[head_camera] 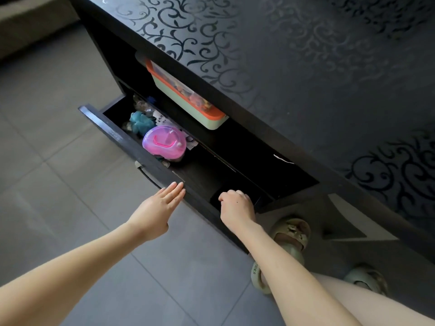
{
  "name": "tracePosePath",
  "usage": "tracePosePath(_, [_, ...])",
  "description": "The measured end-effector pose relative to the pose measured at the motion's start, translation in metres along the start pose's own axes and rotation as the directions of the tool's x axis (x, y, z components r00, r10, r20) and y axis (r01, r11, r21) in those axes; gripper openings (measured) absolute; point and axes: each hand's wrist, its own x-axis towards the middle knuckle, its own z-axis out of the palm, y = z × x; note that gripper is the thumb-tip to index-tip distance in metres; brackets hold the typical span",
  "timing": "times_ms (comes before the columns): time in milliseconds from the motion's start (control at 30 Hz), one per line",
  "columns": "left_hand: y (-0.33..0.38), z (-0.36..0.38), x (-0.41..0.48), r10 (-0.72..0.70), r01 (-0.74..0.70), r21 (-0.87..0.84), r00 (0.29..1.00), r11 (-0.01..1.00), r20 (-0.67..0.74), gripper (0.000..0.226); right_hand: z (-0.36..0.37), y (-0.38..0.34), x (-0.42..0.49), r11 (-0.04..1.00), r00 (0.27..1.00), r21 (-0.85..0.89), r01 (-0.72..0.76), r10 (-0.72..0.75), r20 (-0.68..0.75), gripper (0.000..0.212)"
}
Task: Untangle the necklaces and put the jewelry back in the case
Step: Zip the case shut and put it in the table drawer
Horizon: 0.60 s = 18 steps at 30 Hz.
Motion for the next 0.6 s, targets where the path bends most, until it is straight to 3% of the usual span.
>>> tracePosePath(100, [0.014, -0.007, 0.022, -0.067, 0.041, -0.177, 0.988, 0.983, -0.14, 0.084, -0.004, -0.004, -0.009, 0.997, 0.998, -0.049, 0.053, -0.054, -0.023, 0.027])
tracePosePath(167, [0.032, -0.012, 0.031, -0.343, 0.151, -0.503, 0.885, 0.851, -0.315, 0.074, -0.009, -0.003, -0.015, 0.995, 0.996, -0.08, 0.063, -0.068, -0.062, 0.027])
tracePosePath(200, [0.041, -0.014, 0.037, -0.528, 0.213, -0.669, 0.791, 0.712, -0.31, 0.069, -0.013, -0.003, -0.017, 0.992, 0.993, -0.102, 0.071, -0.08, -0.085, 0.027])
tracePosePath(233, [0.05, -0.018, 0.044, -0.678, 0.27, -0.814, 0.709, 0.514, -0.193, 0.065, -0.016, -0.001, -0.018, 0.991, 0.991, -0.11, 0.079, -0.09, -0.103, 0.027])
tracePosePath(267, [0.055, -0.02, 0.053, -0.759, 0.314, -0.914, 0.65, 0.258, 0.009, 0.061, -0.018, -0.001, -0.019, 0.991, 0.991, -0.106, 0.078, -0.088, -0.099, 0.028])
tracePosePath(300, [0.06, -0.021, 0.065, -0.745, 0.312, -0.95, 0.629, -0.018, 0.22, 0.056, -0.02, 0.0, -0.019, 0.993, 0.994, -0.094, 0.065, -0.072, -0.078, 0.028])
tracePosePath(333, [0.061, -0.02, 0.079, -0.657, 0.247, -0.929, 0.657, -0.277, 0.37, 0.05, -0.021, 0.001, -0.019, 0.995, 0.998, -0.085, 0.047, -0.051, -0.043, 0.028])
tracePosePath(367, [0.06, -0.022, 0.091, -0.546, 0.173, -0.861, 0.709, -0.479, 0.446, 0.047, -0.021, 0.002, -0.019, 0.997, 1.0, -0.079, 0.026, -0.027, -0.014, 0.029])
tracePosePath(400, [0.06, -0.023, 0.102, -0.461, 0.114, -0.784, 0.753, -0.61, 0.469, 0.05, -0.021, 0.003, -0.02, 0.997, 1.0, -0.075, 0.004, -0.003, 0.015, 0.029])
tracePosePath(467, [0.059, -0.027, 0.118, -0.391, 0.064, -0.692, 0.786, -0.719, 0.479, 0.058, -0.022, 0.005, -0.021, 0.998, 0.998, -0.064, -0.029, 0.033, 0.055, 0.031])
tracePosePath(600, [0.059, -0.03, 0.134, -0.35, 0.075, -0.672, 0.808, -0.736, 0.474, 0.046, -0.026, 0.009, -0.02, 0.996, 0.995, -0.056, -0.067, 0.071, 0.068, 0.033])
